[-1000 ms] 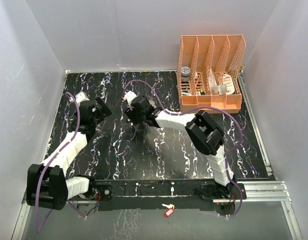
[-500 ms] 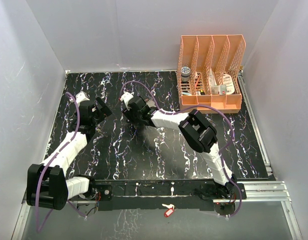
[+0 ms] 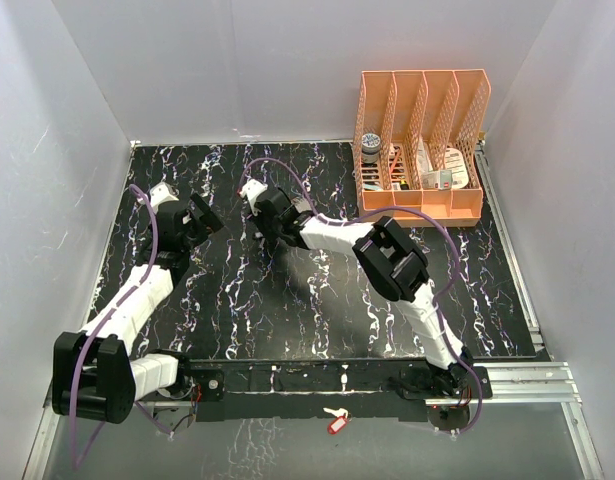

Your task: Remove the keys from the keyring

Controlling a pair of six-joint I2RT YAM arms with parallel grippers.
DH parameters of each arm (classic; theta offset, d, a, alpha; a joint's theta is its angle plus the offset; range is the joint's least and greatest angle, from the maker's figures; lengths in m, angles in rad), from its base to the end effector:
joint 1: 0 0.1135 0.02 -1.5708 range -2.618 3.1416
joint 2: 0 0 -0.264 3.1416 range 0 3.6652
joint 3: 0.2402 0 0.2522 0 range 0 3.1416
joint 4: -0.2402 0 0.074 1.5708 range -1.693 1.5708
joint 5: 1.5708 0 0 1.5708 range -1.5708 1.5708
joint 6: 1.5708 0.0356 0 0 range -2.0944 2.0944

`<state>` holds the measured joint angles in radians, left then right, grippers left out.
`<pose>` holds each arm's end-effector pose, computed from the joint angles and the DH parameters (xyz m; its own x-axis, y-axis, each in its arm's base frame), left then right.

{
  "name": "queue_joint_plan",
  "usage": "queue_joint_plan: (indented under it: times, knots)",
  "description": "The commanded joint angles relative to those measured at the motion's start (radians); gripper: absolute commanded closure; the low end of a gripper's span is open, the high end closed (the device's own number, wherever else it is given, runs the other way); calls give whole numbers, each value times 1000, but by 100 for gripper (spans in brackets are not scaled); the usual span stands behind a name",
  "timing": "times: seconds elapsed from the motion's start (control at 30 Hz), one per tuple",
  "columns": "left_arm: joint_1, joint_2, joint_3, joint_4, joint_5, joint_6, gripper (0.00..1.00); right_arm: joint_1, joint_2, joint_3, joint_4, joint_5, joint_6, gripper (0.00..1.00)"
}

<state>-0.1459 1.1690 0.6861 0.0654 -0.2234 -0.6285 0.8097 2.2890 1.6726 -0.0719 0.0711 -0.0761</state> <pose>0.2593 -0.0301 0.2518 -0.2901 -0.5368 -0.7922 -0.2832 0.8389 -0.4648 0.3556 0.3696 0.1501 -0.3848 -0.5139 -0.7667 -0.7157 0.6906 -0.1037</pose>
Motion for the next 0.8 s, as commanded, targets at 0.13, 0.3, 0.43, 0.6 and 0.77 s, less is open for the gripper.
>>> queue_joint_plan:
  times: [0.13, 0.3, 0.43, 0.6, 0.77]
  knots:
    - [5, -46, -7, -14, -2, 5, 1, -18, 2, 41, -28, -16, 19, 100]
    - [5, -43, -11, 1, 10, 6, 1, -18, -95, 28, -48, -22, 17, 100]
    - [5, -40, -20, 23, 31, 10, 1, -18, -192, 49, -75, -35, 14, 100]
    - [5, -46, -36, 61, 53, 17, 1, -18, -300, 48, -95, -41, 19, 100]
    - [5, -47, -70, 152, 102, 52, 1, -15, -406, 20, -101, -59, 39, 100]
